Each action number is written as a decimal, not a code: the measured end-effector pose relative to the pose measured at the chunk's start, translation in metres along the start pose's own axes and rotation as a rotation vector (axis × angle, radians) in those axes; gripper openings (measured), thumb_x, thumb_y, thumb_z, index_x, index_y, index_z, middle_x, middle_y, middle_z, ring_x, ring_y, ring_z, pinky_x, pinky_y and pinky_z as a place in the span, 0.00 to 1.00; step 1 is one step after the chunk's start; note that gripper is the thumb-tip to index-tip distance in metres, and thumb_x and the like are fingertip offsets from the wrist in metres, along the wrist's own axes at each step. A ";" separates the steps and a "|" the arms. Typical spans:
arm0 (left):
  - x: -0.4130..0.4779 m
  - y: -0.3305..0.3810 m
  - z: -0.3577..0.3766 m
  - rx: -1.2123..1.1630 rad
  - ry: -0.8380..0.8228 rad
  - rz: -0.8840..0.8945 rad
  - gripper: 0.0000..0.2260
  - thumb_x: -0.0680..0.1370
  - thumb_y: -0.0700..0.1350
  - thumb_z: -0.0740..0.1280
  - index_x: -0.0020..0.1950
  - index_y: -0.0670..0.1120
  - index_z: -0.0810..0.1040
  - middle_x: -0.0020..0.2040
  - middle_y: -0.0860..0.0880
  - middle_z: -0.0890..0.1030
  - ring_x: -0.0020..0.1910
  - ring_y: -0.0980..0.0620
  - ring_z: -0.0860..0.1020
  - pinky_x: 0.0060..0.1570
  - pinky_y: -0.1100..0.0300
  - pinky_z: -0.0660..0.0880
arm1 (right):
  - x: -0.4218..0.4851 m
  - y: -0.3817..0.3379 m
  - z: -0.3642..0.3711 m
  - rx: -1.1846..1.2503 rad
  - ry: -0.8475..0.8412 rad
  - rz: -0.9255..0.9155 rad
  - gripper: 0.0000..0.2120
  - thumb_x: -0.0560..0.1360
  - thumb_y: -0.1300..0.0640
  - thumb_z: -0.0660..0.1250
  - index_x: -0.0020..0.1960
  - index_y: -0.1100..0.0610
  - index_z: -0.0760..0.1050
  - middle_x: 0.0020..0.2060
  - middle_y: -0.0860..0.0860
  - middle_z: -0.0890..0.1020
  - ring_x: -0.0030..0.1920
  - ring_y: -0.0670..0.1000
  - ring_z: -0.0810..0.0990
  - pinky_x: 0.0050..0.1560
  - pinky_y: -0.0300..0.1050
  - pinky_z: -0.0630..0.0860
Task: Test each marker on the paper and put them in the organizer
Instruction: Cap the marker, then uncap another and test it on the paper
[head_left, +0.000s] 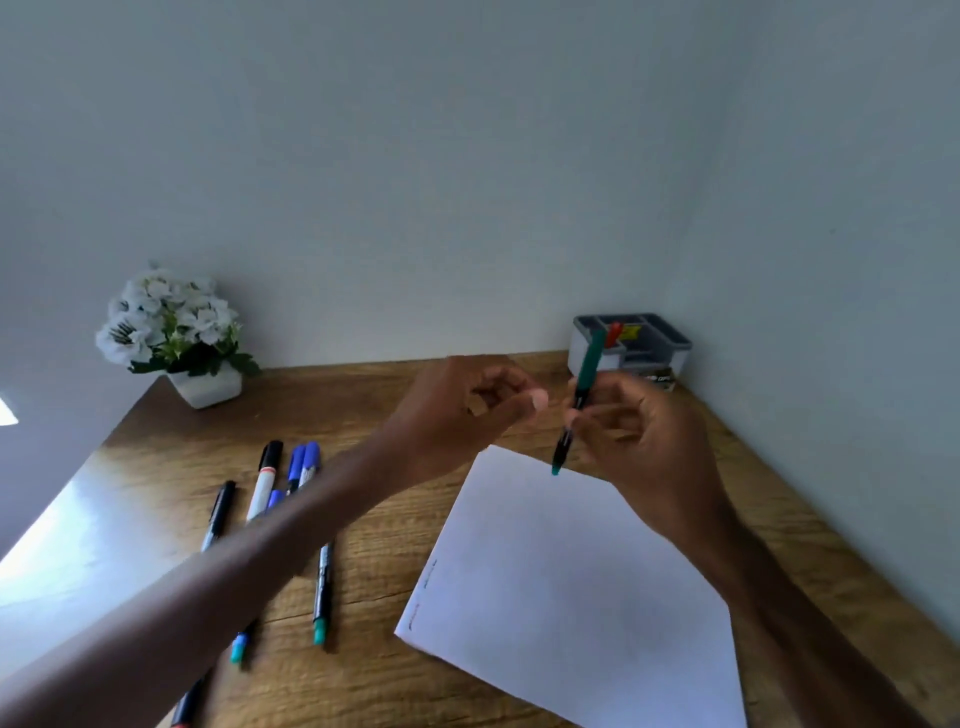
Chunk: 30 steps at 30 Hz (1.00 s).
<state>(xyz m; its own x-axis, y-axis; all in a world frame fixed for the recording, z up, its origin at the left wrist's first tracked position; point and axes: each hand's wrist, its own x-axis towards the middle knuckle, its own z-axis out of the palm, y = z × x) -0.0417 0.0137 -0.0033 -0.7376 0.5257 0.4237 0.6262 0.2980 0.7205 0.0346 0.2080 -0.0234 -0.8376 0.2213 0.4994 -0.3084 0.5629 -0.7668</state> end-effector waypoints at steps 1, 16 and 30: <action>0.006 -0.007 0.004 0.083 -0.063 0.003 0.02 0.77 0.50 0.73 0.47 0.54 0.84 0.42 0.58 0.85 0.40 0.61 0.82 0.39 0.68 0.76 | 0.008 0.004 -0.004 -0.004 0.056 0.013 0.19 0.75 0.58 0.76 0.63 0.52 0.77 0.48 0.43 0.86 0.47 0.42 0.86 0.46 0.46 0.86; 0.020 -0.055 0.045 0.462 -0.473 0.060 0.11 0.78 0.52 0.72 0.59 0.54 0.83 0.60 0.57 0.80 0.55 0.59 0.74 0.53 0.61 0.77 | 0.123 0.044 -0.040 -0.007 0.544 -0.226 0.19 0.82 0.59 0.66 0.70 0.58 0.64 0.48 0.56 0.87 0.45 0.50 0.88 0.48 0.53 0.86; 0.011 -0.062 0.051 0.465 -0.414 0.068 0.10 0.79 0.52 0.69 0.60 0.56 0.80 0.63 0.58 0.77 0.57 0.62 0.69 0.57 0.63 0.71 | 0.115 0.097 -0.008 -0.248 0.245 -0.096 0.14 0.84 0.64 0.60 0.69 0.62 0.70 0.61 0.63 0.81 0.60 0.60 0.82 0.51 0.31 0.73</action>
<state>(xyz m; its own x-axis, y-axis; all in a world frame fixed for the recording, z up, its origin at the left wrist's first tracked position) -0.0756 0.0412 -0.0713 -0.5915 0.7930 0.1457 0.7815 0.5194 0.3457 -0.0882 0.2945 -0.0366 -0.6680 0.3255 0.6692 -0.2366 0.7597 -0.6057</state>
